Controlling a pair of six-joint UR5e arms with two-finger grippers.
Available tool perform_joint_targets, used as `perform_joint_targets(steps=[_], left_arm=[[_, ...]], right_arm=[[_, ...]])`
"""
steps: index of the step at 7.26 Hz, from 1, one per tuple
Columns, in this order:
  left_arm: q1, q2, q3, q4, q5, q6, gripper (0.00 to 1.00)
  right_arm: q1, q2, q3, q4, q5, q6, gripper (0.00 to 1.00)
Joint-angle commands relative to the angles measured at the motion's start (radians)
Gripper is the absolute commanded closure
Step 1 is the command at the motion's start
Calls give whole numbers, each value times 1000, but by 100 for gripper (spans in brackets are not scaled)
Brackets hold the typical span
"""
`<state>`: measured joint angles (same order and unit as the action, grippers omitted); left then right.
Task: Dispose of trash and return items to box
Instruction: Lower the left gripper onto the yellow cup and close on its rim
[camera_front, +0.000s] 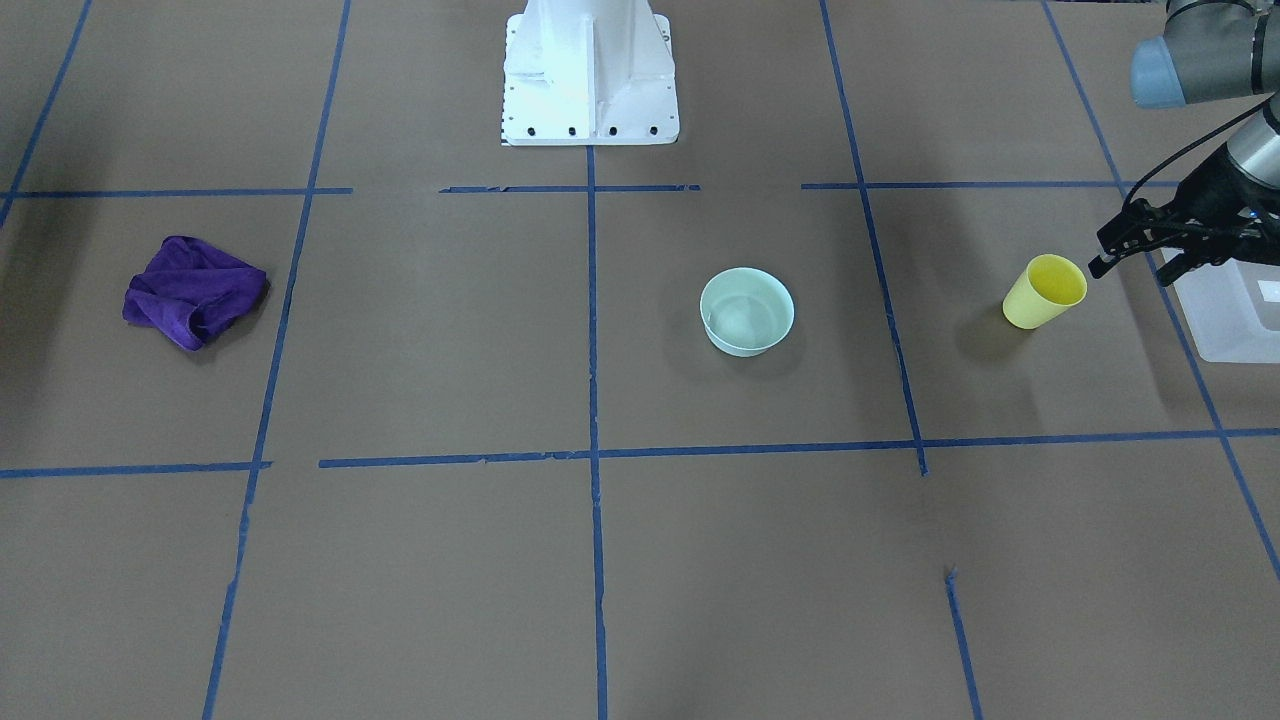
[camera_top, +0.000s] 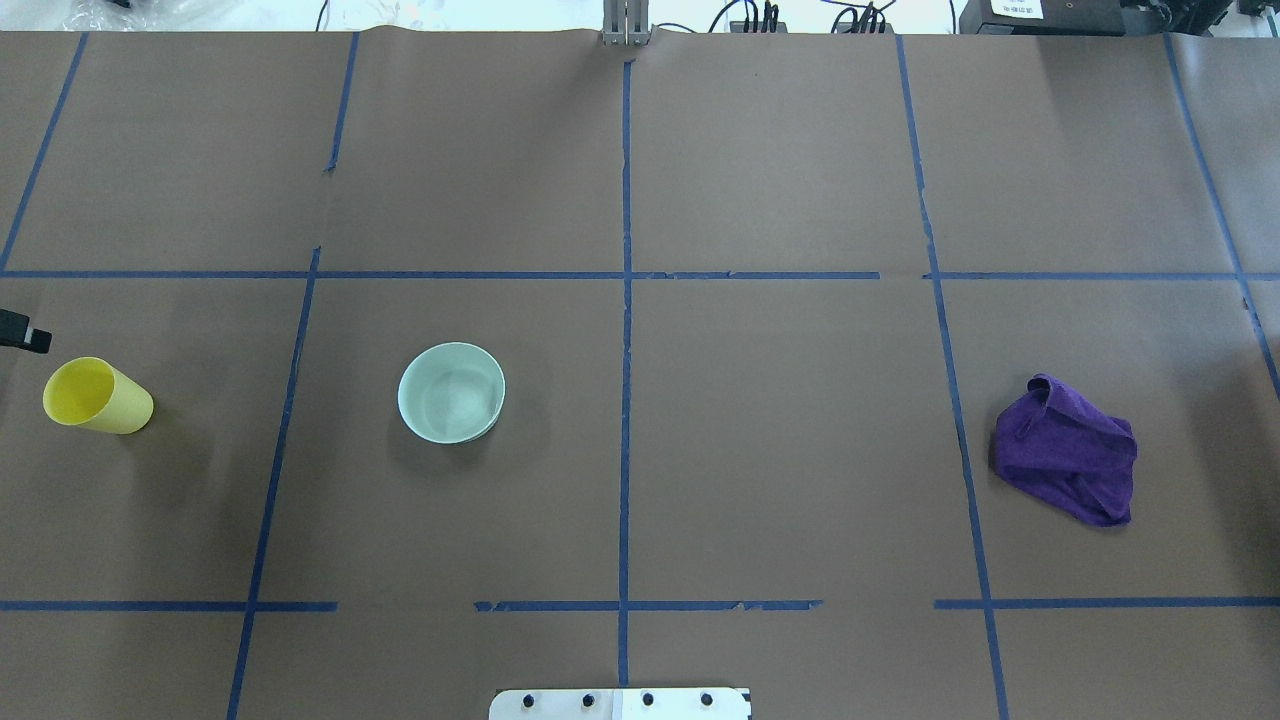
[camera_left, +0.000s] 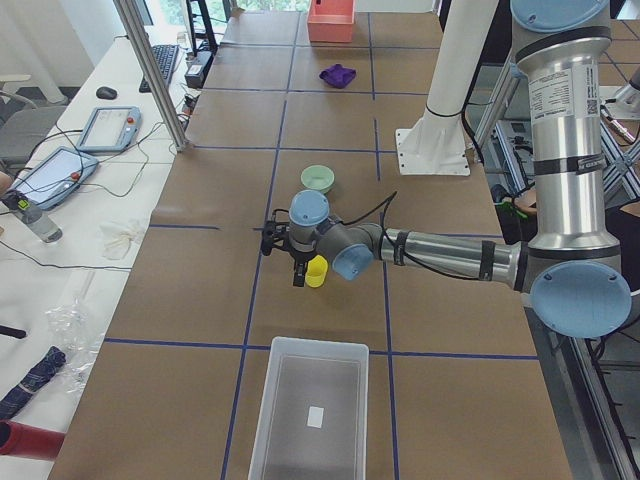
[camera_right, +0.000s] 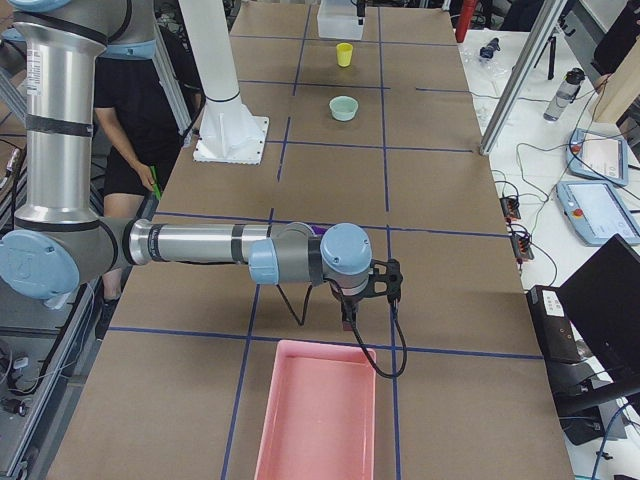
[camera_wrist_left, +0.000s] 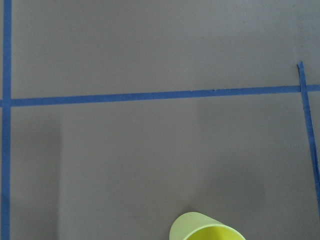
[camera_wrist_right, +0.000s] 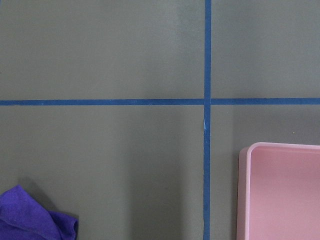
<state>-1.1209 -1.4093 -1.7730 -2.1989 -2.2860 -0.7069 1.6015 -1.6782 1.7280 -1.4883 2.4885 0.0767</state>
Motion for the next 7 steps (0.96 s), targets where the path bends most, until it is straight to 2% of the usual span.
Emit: perform_joint_targets(steps=[1,4,5,6,7], left_arm=[[61,9,21,-19,45,-25,0],[135,-3,56,-21,94,-42,0],[135,-3,59,-21,94,-43,17],[136,-8,75,-21,94,-43,51],[135,-19,85,-21,94,-42,81]], right_arm=[[-2,6,2,-1,7,3,0],[-3,8,4,-1,15,5,0],[-3,8,5,-1,15,6,0],[-3,9,5,-1,15,30,0],[-5,21,7,-4,15,41,0]])
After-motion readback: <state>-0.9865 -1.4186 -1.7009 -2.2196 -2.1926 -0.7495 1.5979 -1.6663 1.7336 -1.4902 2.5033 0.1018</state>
